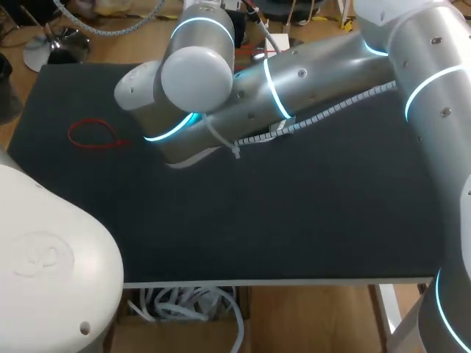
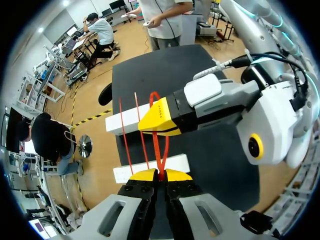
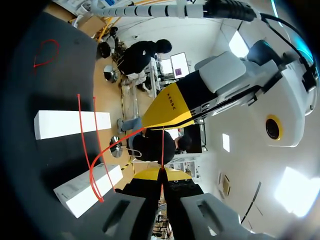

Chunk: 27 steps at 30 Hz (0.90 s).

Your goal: Grab the tape and strap the tape.

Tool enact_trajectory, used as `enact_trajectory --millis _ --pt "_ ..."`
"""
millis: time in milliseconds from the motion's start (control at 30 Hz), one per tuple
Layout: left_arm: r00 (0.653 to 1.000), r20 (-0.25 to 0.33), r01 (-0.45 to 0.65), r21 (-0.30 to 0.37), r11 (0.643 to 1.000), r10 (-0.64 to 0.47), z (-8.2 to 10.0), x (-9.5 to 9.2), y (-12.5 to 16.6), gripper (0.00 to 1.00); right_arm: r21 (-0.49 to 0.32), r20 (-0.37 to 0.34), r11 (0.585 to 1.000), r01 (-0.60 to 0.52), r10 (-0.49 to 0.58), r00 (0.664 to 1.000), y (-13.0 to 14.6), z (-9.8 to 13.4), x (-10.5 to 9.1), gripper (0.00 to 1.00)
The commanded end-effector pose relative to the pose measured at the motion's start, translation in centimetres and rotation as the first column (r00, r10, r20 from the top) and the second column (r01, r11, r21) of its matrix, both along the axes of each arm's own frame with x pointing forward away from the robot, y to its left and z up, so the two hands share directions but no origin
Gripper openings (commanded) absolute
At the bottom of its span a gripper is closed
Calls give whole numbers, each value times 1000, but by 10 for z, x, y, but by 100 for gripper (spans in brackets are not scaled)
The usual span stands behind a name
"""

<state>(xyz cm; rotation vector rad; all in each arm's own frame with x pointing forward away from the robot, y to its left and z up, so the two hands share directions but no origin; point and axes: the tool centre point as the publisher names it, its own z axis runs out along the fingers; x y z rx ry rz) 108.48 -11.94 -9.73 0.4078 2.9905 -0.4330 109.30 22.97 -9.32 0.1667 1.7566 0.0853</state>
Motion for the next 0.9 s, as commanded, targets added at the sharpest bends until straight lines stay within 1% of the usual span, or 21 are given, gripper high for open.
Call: enact_trajectory --millis 33,567,900 --pt "1000 -2 -1 4 1000 1 1 0 0 0 -6 -8 1000 3 -3 1000 2 1 0 0" --pt "1000 -2 -1 4 1000 1 1 0 0 0 -14 -21 1000 5 -6 1000 4 -1 0 0" --pt "1000 -2 -1 4 1000 1 1 0 0 0 -15 -24 1000 3 -3 1000 7 -2 3 0"
